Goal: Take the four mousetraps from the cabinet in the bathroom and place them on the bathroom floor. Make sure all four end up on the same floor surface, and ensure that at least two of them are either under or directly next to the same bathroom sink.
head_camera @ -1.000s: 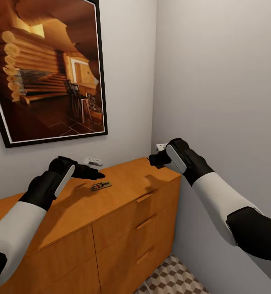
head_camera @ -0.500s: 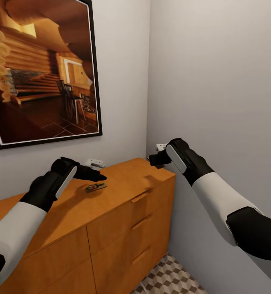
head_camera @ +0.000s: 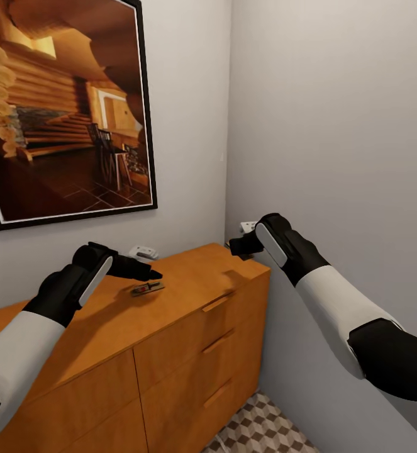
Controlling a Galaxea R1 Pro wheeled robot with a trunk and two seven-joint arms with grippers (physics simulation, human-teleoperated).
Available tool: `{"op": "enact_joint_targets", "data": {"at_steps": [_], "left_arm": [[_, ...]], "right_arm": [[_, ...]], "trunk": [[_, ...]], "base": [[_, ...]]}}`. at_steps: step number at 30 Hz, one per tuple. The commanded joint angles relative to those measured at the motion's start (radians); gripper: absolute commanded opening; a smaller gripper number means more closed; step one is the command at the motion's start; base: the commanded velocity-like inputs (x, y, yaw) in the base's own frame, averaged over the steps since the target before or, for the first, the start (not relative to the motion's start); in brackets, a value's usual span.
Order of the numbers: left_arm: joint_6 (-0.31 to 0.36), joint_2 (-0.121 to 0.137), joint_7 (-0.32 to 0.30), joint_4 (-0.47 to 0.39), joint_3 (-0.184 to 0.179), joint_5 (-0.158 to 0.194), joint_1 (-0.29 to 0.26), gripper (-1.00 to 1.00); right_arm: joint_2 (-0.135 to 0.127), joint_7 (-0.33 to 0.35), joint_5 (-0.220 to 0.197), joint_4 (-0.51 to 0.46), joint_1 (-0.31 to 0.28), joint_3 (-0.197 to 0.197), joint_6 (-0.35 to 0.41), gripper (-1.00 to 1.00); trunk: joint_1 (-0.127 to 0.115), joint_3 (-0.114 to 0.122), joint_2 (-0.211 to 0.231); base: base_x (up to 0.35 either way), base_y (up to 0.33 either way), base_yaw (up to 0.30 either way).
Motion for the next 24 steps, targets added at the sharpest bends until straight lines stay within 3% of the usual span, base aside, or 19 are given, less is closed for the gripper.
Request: {"op": "enact_joint_targets", "data": {"at_steps": [1, 10, 16, 19, 24], "left_arm": [[0.004, 0.005, 0.0, -0.001, -0.002, 0.005, -0.001, 1.0], [0.004, 0.038, -0.005, -0.001, -0.003, 0.007, -0.001, 1.0], [0.004, 0.042, -0.006, -0.001, -0.008, 0.01, -0.001, 1.0], [0.004, 0.047, -0.004, -0.009, -0.001, 0.004, 0.001, 1.0], [0.004, 0.047, -0.002, -0.009, 0.0, 0.005, 0.0, 1.0]], "right_arm": [[0.0, -0.004, -0.006, 0.0, -0.001, 0.002, 0.003, -1.0], [0.0, -0.003, -0.006, 0.0, -0.001, 0.001, 0.003, -1.0], [0.0, -0.003, -0.006, 0.0, -0.001, 0.001, 0.003, -1.0], [0.015, -0.002, 0.001, -0.001, 0.0, 0.003, 0.003, -1.0], [0.008, -0.002, 0.002, 0.0, 0.0, 0.003, 0.003, -1.0]], "trunk": [[0.0, -0.001, -0.001], [0.0, -0.001, -0.001], [0.0, -0.001, -0.001], [0.0, -0.001, -0.001], [0.0, -0.001, -0.001]], "base": [[0.0, 0.0, 0.0], [0.0, 0.0, 0.0], [0.0, 0.0, 0.0], [0.0, 0.0, 0.0], [0.0, 0.0, 0.0]]}}
